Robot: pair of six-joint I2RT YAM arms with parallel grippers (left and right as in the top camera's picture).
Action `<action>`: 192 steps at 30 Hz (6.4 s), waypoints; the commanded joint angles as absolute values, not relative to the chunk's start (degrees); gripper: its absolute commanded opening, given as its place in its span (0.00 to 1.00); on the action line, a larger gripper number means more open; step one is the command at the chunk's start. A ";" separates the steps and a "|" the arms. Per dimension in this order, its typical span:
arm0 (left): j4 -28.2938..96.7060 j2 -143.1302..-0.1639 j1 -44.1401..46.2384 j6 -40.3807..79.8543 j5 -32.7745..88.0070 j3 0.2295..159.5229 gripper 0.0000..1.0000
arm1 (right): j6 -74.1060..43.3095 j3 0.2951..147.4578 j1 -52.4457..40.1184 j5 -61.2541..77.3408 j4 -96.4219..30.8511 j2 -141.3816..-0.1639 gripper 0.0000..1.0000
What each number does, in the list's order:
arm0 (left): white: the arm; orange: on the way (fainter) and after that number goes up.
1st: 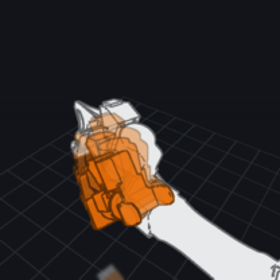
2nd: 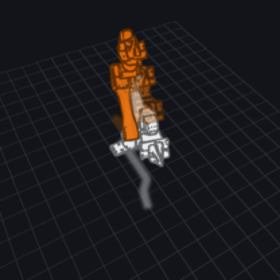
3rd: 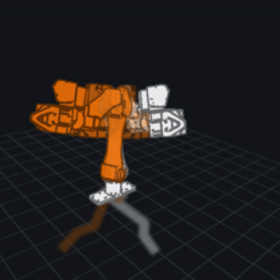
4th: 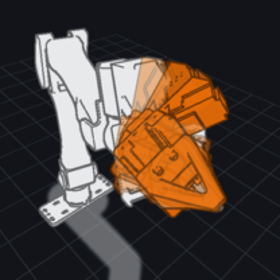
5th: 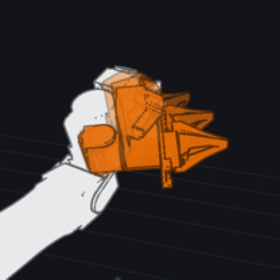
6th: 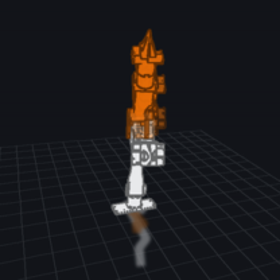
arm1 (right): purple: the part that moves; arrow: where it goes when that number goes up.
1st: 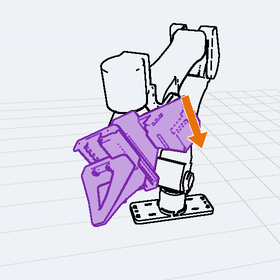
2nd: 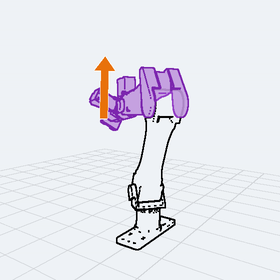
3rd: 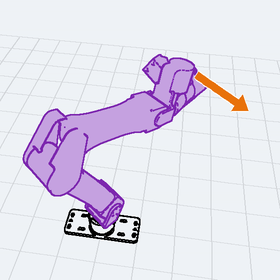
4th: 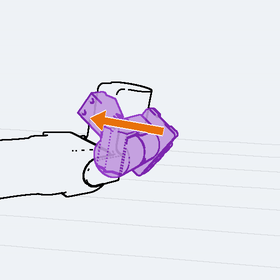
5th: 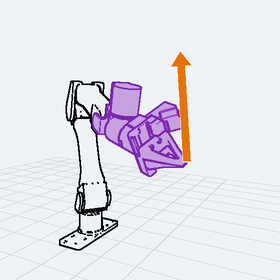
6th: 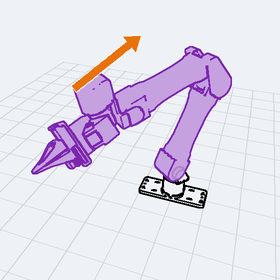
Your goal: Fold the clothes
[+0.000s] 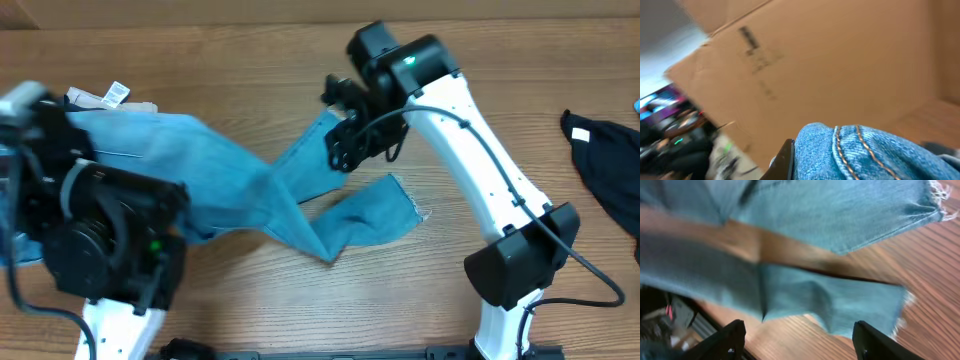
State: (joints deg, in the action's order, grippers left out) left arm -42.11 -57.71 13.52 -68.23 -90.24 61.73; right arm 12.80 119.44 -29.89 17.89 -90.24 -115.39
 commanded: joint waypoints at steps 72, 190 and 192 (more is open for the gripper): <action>-41.82 -65.89 0.23 -72.03 -88.51 74.22 0.12 | -35.07 63.37 -24.12 22.20 -53.65 -111.04 0.04; -29.19 -70.13 105.38 -90.41 -89.36 126.23 0.26 | -22.02 100.71 24.49 7.84 -75.42 -80.47 0.04; -29.85 -68.03 105.41 -90.41 -89.36 126.10 0.35 | -22.02 100.71 24.49 7.84 -76.01 -80.47 0.04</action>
